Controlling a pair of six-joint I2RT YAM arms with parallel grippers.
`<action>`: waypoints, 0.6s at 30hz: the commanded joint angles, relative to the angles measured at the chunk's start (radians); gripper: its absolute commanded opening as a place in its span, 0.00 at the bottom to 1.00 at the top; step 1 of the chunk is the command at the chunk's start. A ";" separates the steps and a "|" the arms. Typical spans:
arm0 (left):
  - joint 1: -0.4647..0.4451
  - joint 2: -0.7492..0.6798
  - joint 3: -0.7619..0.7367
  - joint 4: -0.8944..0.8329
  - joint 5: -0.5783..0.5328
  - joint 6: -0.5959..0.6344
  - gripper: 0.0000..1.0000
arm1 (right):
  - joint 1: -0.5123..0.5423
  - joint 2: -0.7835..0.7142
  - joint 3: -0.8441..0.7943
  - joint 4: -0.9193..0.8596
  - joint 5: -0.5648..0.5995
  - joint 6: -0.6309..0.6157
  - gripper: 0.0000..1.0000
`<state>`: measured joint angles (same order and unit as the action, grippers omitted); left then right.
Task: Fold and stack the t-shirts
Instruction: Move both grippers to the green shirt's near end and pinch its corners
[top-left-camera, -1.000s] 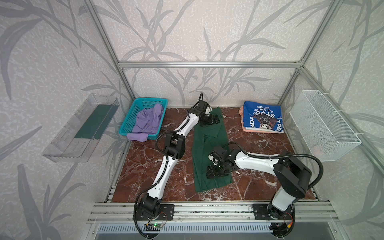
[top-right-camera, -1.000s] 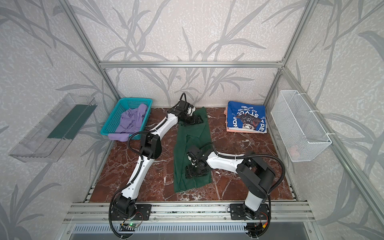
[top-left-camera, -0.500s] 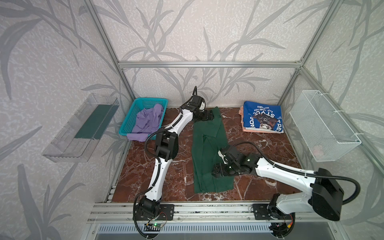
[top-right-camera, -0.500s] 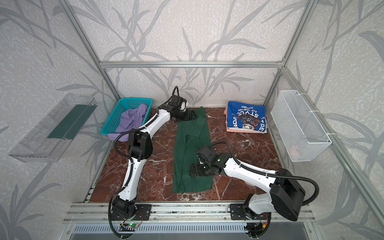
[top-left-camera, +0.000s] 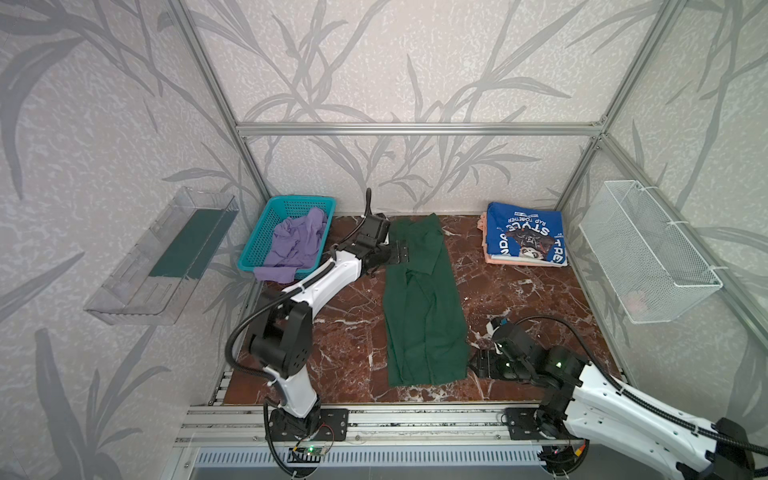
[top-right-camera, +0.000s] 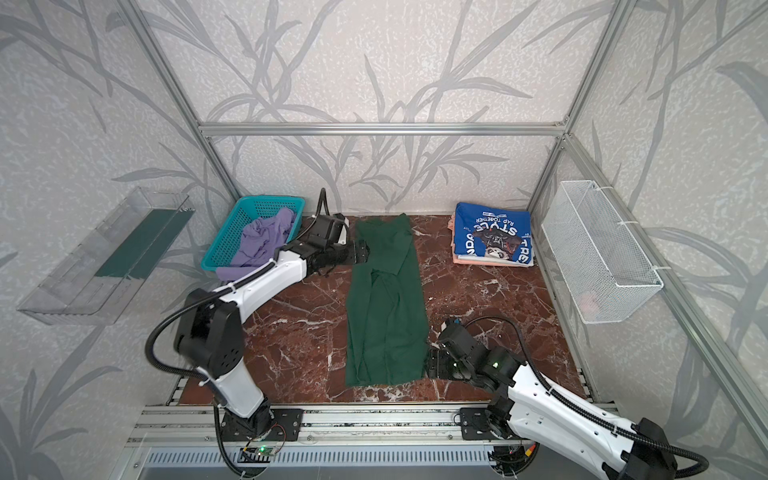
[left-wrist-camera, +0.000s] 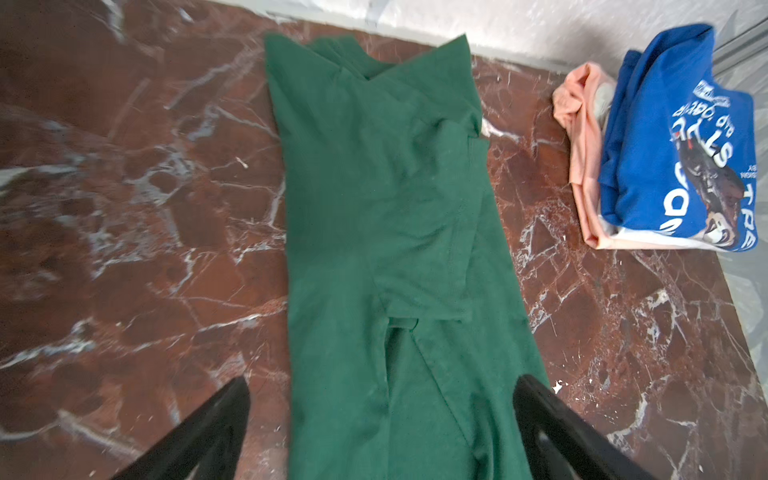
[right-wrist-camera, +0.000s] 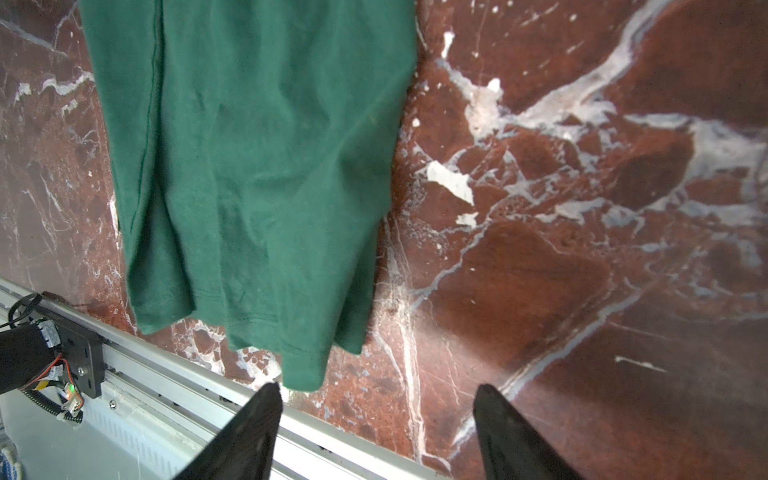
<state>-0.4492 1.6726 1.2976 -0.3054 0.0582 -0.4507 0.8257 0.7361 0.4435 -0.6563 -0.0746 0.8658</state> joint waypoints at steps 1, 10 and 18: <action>-0.042 -0.177 -0.153 0.142 -0.149 -0.032 0.99 | -0.005 -0.026 -0.036 0.007 -0.032 0.009 0.71; -0.038 -0.467 -0.470 0.244 -0.185 -0.051 0.99 | -0.003 0.103 -0.127 0.263 -0.148 0.031 0.60; 0.038 -0.544 -0.574 0.256 -0.018 -0.108 0.99 | 0.003 0.266 -0.089 0.345 -0.225 0.015 0.56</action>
<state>-0.4267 1.1564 0.7254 -0.0532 -0.0216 -0.5396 0.8246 0.9684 0.3447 -0.3447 -0.2573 0.8860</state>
